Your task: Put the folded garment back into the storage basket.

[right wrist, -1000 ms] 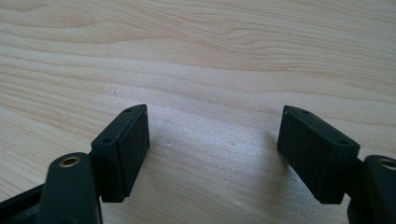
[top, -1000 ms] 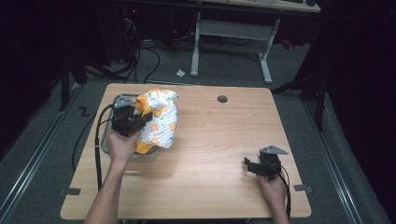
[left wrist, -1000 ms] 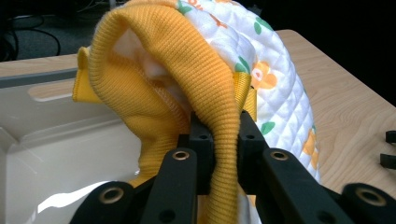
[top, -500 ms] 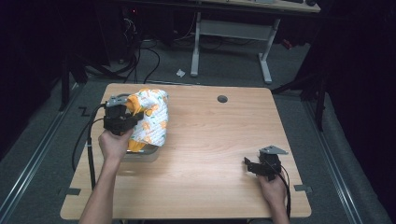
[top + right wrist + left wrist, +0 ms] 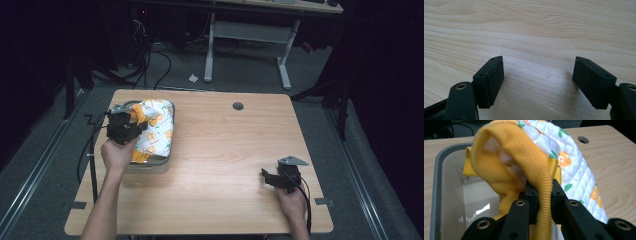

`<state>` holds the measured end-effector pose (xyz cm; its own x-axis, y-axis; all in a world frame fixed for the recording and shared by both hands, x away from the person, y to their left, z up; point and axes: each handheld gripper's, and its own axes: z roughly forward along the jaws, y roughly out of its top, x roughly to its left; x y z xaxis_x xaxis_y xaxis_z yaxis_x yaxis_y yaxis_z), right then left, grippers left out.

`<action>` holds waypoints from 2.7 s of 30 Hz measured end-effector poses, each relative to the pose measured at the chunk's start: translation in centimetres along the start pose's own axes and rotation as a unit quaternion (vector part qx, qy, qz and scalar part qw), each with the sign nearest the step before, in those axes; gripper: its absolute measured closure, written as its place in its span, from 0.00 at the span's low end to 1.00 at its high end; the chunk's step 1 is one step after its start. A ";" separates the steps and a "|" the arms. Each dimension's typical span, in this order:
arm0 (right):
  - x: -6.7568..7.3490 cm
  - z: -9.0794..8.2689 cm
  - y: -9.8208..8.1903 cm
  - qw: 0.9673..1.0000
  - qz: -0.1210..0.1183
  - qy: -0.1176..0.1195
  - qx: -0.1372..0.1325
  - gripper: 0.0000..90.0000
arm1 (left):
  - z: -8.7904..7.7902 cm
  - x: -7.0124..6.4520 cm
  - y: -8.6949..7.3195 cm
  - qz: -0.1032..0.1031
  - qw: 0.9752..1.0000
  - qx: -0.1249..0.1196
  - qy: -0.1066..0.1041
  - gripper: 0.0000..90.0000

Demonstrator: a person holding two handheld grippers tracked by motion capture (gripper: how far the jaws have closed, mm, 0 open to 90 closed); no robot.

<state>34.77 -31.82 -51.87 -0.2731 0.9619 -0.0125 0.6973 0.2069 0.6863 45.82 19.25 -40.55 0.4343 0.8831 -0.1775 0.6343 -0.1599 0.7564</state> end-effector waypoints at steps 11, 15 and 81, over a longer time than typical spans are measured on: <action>0.0 0.0 0.0 1.000 0.000 0.000 0.000 0.28 | 1.6 0.4 -0.3 0.007 0.999 0.031 0.018 0.89; 0.0 0.0 0.0 1.000 0.000 0.000 0.000 0.28 | 2.1 0.6 -0.4 0.007 0.999 0.044 0.027 0.89; 0.0 0.0 0.0 1.000 0.000 0.000 0.000 0.28 | -0.7 -7.5 -0.3 0.067 0.998 -0.021 -0.002 0.43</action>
<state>34.77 -31.82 -51.87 -0.2722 0.9622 -0.0126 0.6974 0.2063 0.6863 41.94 12.98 -38.98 0.5153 0.8537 -0.0753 0.5432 -0.2573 0.7992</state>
